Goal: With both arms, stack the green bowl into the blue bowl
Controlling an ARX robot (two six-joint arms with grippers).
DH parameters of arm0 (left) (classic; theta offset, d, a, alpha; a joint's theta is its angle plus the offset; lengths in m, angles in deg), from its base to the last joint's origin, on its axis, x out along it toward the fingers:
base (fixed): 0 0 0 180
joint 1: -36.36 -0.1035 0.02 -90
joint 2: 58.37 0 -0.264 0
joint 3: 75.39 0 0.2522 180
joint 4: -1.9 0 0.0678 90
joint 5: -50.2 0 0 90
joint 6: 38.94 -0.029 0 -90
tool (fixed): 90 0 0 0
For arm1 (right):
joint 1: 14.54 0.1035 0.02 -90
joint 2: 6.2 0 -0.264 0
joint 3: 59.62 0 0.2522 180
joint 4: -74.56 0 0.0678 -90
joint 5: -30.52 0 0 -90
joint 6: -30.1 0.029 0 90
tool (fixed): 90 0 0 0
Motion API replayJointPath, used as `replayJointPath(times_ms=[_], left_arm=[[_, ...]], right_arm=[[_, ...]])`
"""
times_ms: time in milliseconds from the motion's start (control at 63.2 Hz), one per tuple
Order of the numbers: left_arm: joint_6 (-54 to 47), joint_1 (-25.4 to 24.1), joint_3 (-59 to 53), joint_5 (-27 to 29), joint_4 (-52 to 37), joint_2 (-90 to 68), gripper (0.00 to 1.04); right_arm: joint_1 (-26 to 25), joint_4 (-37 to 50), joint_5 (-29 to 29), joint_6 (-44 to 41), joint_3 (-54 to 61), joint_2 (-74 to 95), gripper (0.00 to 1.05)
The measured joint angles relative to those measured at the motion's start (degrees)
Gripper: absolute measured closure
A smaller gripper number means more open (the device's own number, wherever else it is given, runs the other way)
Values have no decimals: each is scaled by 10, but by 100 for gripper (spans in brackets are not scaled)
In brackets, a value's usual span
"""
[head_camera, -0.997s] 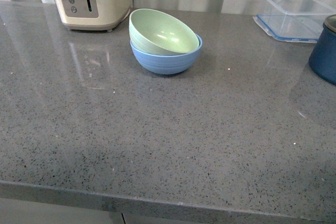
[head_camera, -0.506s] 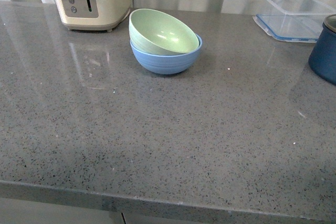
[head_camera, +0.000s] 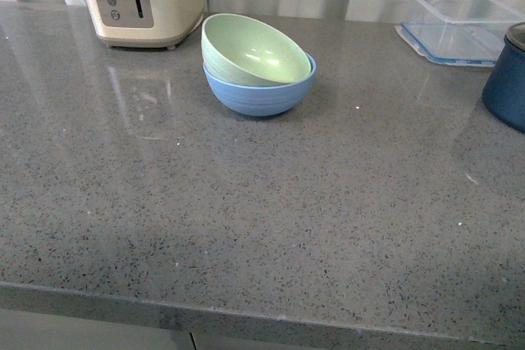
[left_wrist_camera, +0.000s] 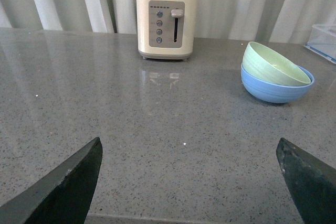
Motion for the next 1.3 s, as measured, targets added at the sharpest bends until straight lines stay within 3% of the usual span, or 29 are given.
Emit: replayJointPath(times_ms=[1298], left_arm=[[0, 0, 0, 0, 0, 0, 7]], right_arm=[[0, 0, 0, 0, 0, 0, 10]])
